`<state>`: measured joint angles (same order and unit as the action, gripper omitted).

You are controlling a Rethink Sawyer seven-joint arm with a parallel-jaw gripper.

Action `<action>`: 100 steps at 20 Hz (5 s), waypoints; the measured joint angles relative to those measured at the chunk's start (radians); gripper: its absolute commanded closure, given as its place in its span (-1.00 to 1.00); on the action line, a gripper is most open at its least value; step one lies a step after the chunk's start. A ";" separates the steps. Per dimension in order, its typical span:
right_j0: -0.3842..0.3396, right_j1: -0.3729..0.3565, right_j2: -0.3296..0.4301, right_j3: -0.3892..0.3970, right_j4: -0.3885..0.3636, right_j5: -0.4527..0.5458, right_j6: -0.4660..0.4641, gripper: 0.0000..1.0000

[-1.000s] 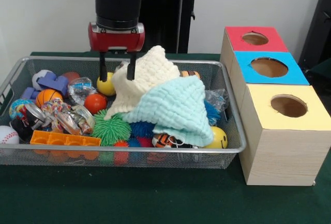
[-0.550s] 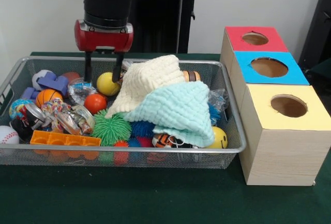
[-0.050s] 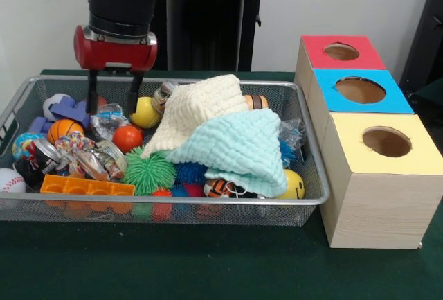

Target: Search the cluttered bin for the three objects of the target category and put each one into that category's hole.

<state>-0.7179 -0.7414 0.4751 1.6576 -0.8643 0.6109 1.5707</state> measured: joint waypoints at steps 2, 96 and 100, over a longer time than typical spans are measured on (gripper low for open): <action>-0.003 0.004 0.000 -0.008 -0.013 0.000 -0.003 -1.00; -0.071 0.100 0.047 -0.085 0.111 0.177 -0.003 1.00; -0.073 0.072 0.065 -0.080 0.138 0.219 -0.003 1.00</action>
<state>-0.7906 -0.6693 0.5403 1.5771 -0.7263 0.8295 1.5674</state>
